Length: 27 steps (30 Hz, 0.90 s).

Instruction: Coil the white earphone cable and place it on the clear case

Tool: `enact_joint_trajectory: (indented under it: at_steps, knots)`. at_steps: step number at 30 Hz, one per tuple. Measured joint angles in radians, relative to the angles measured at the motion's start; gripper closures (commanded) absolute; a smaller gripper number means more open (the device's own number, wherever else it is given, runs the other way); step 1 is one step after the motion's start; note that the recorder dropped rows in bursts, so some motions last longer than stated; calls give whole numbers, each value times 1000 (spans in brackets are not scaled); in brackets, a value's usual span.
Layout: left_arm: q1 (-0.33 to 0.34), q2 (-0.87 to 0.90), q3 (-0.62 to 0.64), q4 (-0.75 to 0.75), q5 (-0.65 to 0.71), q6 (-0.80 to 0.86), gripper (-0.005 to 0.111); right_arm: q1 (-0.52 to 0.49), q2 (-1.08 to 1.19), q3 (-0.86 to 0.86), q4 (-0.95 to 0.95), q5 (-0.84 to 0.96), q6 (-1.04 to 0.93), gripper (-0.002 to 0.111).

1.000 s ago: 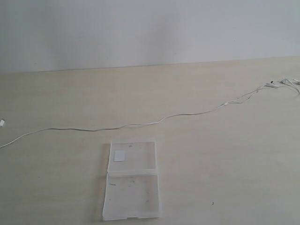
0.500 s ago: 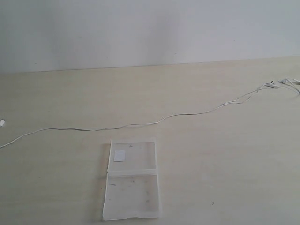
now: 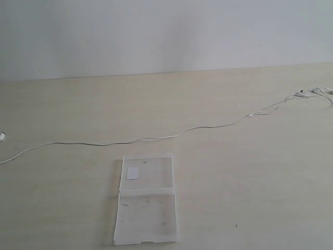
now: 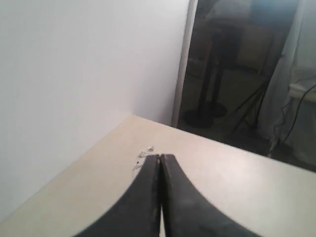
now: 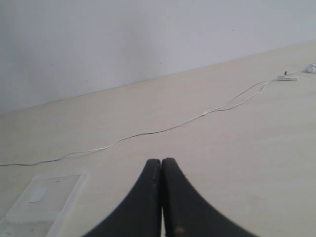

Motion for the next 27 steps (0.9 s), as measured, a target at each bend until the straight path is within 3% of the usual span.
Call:
enact_joint_trajectory:
  at_steps: [5,10,13,16,17,21,24,27]
  knots:
    - [0,-47,84,-70,-31,255,107,0,0,0,0,0,0,108]
    - [-4,-101,158,-280,-21,561,107,0,0,0,0,0,0,108]
    - [-19,-134,184,-443,51,753,107,0,0,0,0,0,0,108]
    - [-59,-151,193,-681,191,952,107,0,0,0,0,0,0,108]
    - [-90,-157,195,-885,315,1139,107,0,0,0,0,0,0,108]
    - [-133,-175,195,-1201,574,1493,107,0,0,0,0,0,0,108]
    - [-145,-197,195,-1364,842,1627,107,0,0,0,0,0,0,108]
    - [-146,-199,195,-1469,1110,1650,107,0,0,0,0,0,0,108]
